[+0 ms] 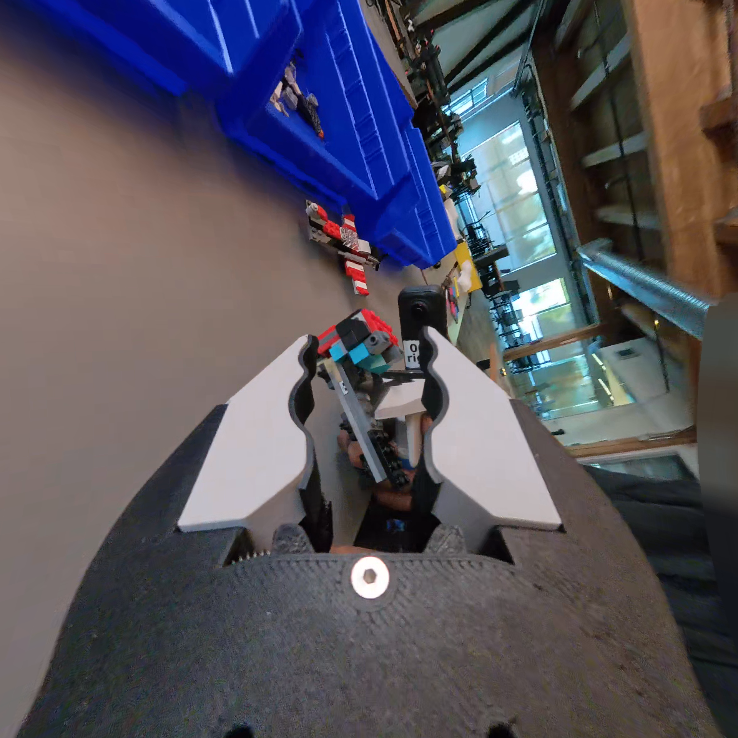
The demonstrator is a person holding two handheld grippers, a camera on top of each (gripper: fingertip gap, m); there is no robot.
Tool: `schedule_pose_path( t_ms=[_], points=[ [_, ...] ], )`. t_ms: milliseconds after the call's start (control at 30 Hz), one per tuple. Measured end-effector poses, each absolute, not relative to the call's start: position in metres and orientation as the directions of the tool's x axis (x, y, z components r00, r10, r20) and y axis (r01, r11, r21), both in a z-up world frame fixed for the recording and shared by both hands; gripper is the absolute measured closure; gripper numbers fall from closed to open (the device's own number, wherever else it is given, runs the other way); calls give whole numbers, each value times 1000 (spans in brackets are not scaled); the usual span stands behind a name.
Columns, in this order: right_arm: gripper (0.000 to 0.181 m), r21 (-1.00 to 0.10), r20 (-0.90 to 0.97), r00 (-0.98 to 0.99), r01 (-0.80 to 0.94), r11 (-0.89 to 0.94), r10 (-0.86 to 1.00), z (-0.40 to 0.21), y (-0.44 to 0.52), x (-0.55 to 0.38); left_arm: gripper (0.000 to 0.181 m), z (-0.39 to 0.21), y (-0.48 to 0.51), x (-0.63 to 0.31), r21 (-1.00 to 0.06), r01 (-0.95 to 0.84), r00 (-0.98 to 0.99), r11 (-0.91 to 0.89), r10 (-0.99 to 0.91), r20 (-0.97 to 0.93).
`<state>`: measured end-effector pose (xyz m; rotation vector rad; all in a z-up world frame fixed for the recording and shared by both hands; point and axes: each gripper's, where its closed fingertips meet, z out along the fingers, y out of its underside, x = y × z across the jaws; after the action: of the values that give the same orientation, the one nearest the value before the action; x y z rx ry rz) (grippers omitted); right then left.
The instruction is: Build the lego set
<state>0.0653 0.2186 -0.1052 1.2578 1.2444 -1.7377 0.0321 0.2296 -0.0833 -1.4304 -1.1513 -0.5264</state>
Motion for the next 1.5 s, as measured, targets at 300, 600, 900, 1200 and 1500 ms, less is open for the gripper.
schedule_pose_path(
  t_ms=[300, 600, 900, 1200, 1500],
  points=[
    [169, -321, -942, -335, 886, -334, 17, -104, 218, 66, 128, -83, 234, 39, -401, 901, 350, 166, 269, 897],
    [169, -333, -938, -345, 883, -330, 24, -104, 217, 67, 134, -84, 233, 40, -329, 916, 282, 230, 213, 935],
    [169, -334, -938, -345, 883, -330, 27, -104, 217, 67, 137, -86, 234, 39, -332, 912, 277, 243, 234, 932],
    [169, -336, -938, -347, 883, -328, 27, -104, 216, 67, 147, -81, 235, 36, -441, 874, 360, 204, 338, 870],
    [169, -340, -936, -351, 883, -325, 26, -103, 215, 68, 144, -81, 228, 36, -438, 871, 348, 223, 351, 869]
  ],
)
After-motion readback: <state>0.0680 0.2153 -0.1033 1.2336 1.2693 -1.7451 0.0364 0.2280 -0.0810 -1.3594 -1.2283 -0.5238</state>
